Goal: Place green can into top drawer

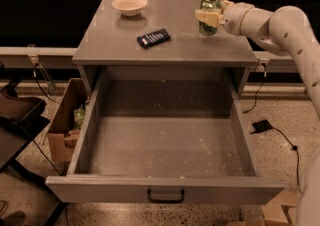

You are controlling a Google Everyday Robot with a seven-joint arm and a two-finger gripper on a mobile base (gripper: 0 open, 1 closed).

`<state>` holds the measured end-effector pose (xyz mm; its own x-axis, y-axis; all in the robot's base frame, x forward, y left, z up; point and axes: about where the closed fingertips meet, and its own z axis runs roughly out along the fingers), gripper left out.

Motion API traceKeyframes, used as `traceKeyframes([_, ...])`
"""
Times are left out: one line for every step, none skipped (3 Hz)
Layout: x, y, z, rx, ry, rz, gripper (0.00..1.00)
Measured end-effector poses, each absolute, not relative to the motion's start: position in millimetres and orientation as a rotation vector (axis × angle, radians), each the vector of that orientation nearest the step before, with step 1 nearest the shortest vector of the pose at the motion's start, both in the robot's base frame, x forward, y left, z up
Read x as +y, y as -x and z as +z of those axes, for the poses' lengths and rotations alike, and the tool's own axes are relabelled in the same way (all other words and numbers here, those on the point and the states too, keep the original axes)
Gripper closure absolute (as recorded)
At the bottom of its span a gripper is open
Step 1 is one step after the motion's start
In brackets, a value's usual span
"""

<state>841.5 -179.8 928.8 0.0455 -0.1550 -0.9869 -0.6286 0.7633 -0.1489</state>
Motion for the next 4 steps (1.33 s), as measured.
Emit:
traceKeyframes([-155.8,-797.6,961.3,1.436,0.76,0.395,1.0])
traceKeyframes([-129.7,-759.2,982.4,1.354,0.857,0.412,1.0])
traceKeyframes([-107.5,-726.0,989.2,1.276,0.943,0.456,1.0])
traceKeyframes([-91.7,-709.6,954.0,1.278,1.006,0.51,1.0])
